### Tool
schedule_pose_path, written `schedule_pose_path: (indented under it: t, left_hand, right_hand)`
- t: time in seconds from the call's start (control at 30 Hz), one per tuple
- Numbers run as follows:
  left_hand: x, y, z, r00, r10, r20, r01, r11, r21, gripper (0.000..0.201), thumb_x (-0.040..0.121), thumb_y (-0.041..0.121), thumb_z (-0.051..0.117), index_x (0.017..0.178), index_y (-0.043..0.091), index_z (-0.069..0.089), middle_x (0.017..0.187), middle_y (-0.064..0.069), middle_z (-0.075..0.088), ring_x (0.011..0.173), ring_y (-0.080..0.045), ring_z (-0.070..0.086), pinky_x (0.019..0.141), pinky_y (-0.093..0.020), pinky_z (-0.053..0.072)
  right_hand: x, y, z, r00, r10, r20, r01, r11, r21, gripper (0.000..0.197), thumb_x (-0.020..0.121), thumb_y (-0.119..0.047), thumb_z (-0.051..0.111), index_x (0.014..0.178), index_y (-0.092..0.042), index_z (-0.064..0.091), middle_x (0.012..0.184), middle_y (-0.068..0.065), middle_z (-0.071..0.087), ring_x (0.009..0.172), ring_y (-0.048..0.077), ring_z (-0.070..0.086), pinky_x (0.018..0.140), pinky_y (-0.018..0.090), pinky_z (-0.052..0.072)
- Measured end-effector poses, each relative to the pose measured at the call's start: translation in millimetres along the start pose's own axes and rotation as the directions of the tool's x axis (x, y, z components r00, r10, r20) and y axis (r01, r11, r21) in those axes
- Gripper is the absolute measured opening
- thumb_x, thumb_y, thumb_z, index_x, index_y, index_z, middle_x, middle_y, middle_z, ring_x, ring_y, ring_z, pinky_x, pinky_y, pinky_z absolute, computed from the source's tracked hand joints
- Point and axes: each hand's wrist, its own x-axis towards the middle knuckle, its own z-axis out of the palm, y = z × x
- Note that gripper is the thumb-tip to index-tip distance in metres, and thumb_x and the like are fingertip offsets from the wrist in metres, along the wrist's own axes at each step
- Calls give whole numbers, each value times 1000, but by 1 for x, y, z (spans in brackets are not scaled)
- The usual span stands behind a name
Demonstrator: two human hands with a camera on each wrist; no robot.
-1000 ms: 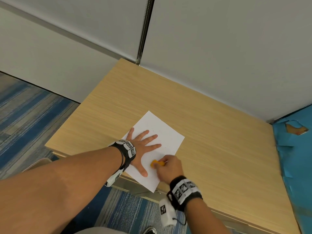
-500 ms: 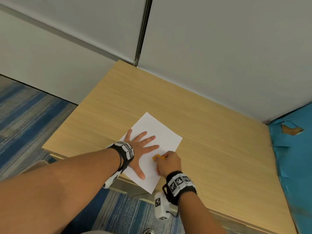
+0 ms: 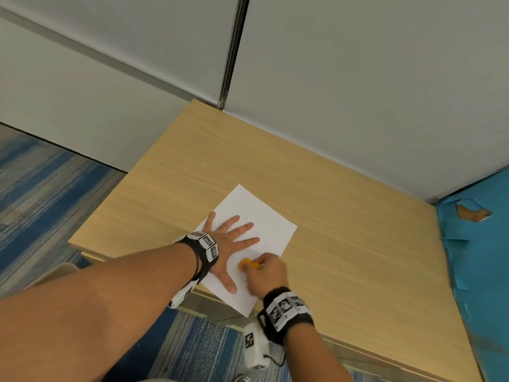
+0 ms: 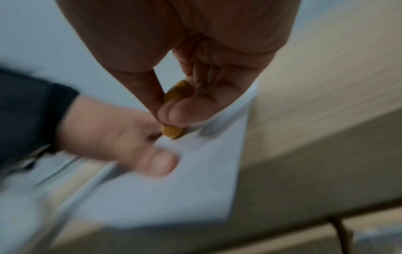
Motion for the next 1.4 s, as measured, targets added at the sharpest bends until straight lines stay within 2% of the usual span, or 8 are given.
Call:
schedule_pose_path:
  t: [0.13, 0.3, 0.43, 0.63, 0.77, 0.93, 1.2, 1.4]
  left_hand:
    - [0, -1, 1, 1000, -3, 5, 3, 1000, -1, 146, 46, 100, 64, 150, 56, -29, 159, 15, -46, 148, -26, -42, 102, -75, -29]
    - [0, 0, -1, 1000, -10, 4, 10, 1000, 10, 145, 48, 98, 64, 149, 55, -30, 159, 15, -45, 148, -26, -41, 105, -76, -27]
    - [0, -3, 2, 1000, 7, -15, -7, 1000, -11, 147, 44, 100, 64, 150, 56, -28, 160, 16, -44, 148, -25, -41, 100, -74, -31]
    - [1, -1, 1, 1000, -7, -12, 7, 1000, 3, 147, 45, 101, 61, 149, 55, -31, 159, 15, -46, 148, -26, -42, 103, -76, -28]
    - [0, -1, 0, 1000, -4, 0, 4, 1000, -7, 147, 46, 99, 65, 149, 56, -30, 159, 16, -45, 148, -25, -41, 105, -75, -27]
    - [-1, 1, -2, 1000, -8, 29, 7, 1000, 18, 147, 48, 100, 63, 149, 54, -32, 157, 15, -48, 147, -26, -43, 105, -77, -26]
    - [-10, -13, -5, 999, 43, 27, -43, 999, 12, 124, 69, 94, 57, 154, 53, -23, 160, 12, -43, 149, -30, -40, 111, -71, -25]
    - [-4, -19, -2, 999, -45, 19, 44, 999, 27, 131, 54, 102, 55, 146, 62, -29, 154, 8, -51, 148, -32, -41, 107, -77, -22]
  right_hand:
    - [9, 3, -13, 987, 66, -149, -53, 995, 89, 25, 80, -33, 72, 69, -15, 59, 71, 9, 72, 65, 30, 73, 65, 48, 63]
    - [-14, 5, 7, 1000, -27, 14, 27, 1000, 3, 26, 75, -43, 72, 74, -19, 61, 73, 4, 71, 66, 25, 72, 58, 39, 61]
    - [11, 12, -30, 981, 112, -161, -88, 985, 147, 25, 77, -31, 75, 68, -14, 60, 71, 12, 73, 62, 29, 70, 65, 50, 63]
    - [-16, 9, 1, 1000, -19, 19, 19, 1000, 22, 25, 73, -38, 76, 74, -16, 64, 74, 8, 72, 67, 30, 73, 56, 40, 62]
    - [11, 16, -24, 988, 68, -138, -51, 991, 121, 24, 73, -31, 78, 71, -12, 63, 72, 12, 73, 67, 35, 73, 61, 52, 63]
    - [-8, 17, 0, 998, -34, 55, 32, 999, 44, 26, 74, -35, 77, 78, -14, 61, 77, 15, 74, 58, 28, 69, 55, 40, 61]
    - [5, 16, -22, 999, -33, -5, 34, 961, 274, 14, 95, -14, 67, 92, -12, 54, 74, 11, 69, 60, 20, 66, 58, 37, 57]
    - [17, 3, -15, 993, -26, 115, -11, 952, 305, 13, 93, -9, 67, 102, -8, 57, 65, 12, 66, 51, 21, 62, 52, 32, 54]
